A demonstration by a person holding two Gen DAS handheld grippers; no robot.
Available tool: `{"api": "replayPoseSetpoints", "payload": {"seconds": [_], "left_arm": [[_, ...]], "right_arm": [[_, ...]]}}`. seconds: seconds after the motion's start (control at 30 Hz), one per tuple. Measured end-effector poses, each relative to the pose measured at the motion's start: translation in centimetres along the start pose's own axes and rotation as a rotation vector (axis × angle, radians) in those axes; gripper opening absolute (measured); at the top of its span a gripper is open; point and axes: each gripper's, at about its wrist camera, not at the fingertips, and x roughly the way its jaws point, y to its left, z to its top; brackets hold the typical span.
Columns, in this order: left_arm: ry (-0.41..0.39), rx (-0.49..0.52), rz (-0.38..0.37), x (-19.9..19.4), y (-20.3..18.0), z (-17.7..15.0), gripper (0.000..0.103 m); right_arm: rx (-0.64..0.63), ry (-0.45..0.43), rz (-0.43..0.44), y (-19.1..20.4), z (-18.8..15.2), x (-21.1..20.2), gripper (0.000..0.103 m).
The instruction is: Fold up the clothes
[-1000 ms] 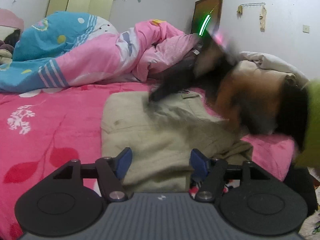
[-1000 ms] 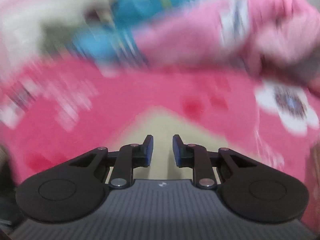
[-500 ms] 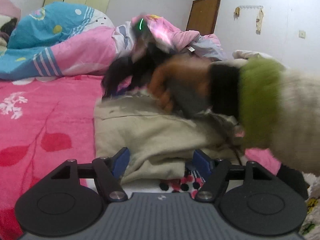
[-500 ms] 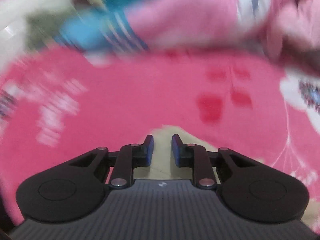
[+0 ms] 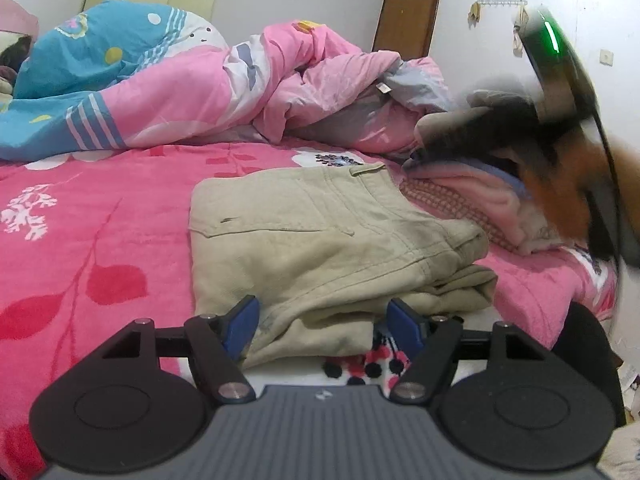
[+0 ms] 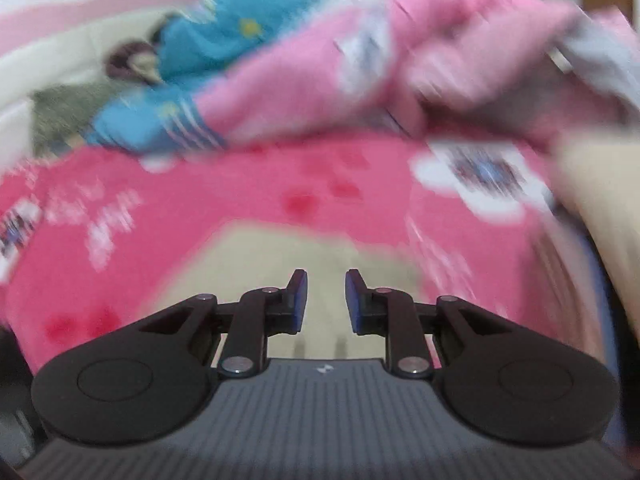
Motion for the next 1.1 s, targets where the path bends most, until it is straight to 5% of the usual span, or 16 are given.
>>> {"api": "replayPoseSetpoints", "payload": {"seconds": [0.1, 0.2, 0.37, 0.6, 0.87, 1.1], "left_arm": [[0.017, 0.023, 0.02, -0.1, -0.5, 0.4, 0.071], [0.03, 0.074, 0.059, -0.9, -1.3, 0.8, 0.071], [0.058, 0.09, 0.112, -2.1, -2.1, 0.4, 0.071], [0.073, 0.053, 0.159, -3.1, -2.5, 0.5, 0.071], [0.02, 0.094, 0.136, -1.4, -3.3, 4.0, 0.071], [0.181, 0.227, 0.305, 4.8, -5.8, 5.1, 0.076]], "right_arm": [[0.115, -0.014, 0.016, -2.8, -5.3, 1.3, 0.023], [0.234, -0.066, 0.043, -4.3, -4.7, -1.2, 0.023], [0.131, -0.202, 0.139, -3.1, -5.1, -6.2, 0.023], [0.126, -0.174, 0.189, -2.3, -10.0, -3.2, 0.022], [0.067, -0.226, 0.125, -1.1, -9.3, -5.7, 0.023], [-0.007, -0.191, 0.067, 0.1, -10.7, -5.4, 0.023]]}}
